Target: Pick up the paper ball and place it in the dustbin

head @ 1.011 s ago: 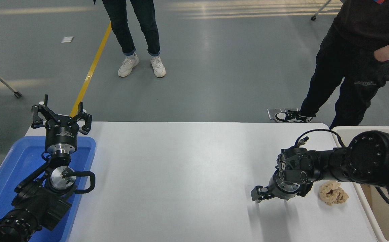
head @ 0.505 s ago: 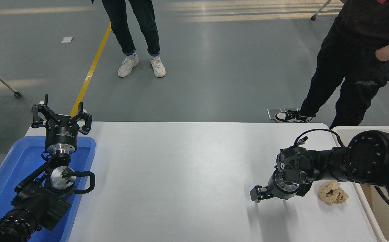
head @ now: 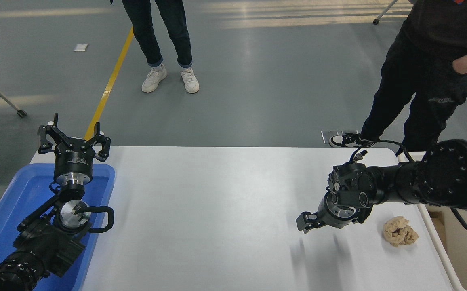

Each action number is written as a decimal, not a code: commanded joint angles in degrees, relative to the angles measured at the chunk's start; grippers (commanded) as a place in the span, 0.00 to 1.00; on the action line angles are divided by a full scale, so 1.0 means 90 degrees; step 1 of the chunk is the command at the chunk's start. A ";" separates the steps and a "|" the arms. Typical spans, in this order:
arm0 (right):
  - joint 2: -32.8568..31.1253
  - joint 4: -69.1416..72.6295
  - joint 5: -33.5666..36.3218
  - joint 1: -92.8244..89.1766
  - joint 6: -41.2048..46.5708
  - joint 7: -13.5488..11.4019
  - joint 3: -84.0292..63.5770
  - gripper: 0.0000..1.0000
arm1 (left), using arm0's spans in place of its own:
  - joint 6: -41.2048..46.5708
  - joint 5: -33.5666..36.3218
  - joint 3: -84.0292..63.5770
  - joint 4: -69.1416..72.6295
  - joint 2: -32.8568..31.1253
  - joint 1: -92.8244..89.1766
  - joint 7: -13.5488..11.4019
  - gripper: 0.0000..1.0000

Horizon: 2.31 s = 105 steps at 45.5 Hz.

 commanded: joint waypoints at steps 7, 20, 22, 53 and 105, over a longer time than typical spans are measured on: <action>-0.1128 0.1751 0.0042 0.1895 0.0293 -0.0001 -0.0069 1.00 | -0.0001 -0.0001 0.0005 0.0000 0.0001 0.0001 0.0000 0.99; -0.2525 0.3148 0.0062 0.4405 0.1357 0.0009 -0.0108 1.00 | -0.0001 -0.0001 0.0005 0.0000 0.0001 0.0001 0.0000 0.99; -0.2671 0.3256 0.0062 0.4688 0.1571 0.0009 -0.0108 1.00 | -0.0001 0.0009 0.0005 0.0000 0.0001 0.0001 0.0000 0.99; -0.3287 0.4155 -0.0045 0.6975 0.2422 0.0058 -0.1240 1.00 | -0.0001 -0.0001 0.0005 0.0000 0.0001 0.0001 0.0000 0.99; -0.5152 0.1899 -0.2604 0.1244 -0.0420 0.0019 0.0184 1.00 | 0.0009 -0.0001 0.0005 0.0000 0.0011 0.0001 0.0000 0.99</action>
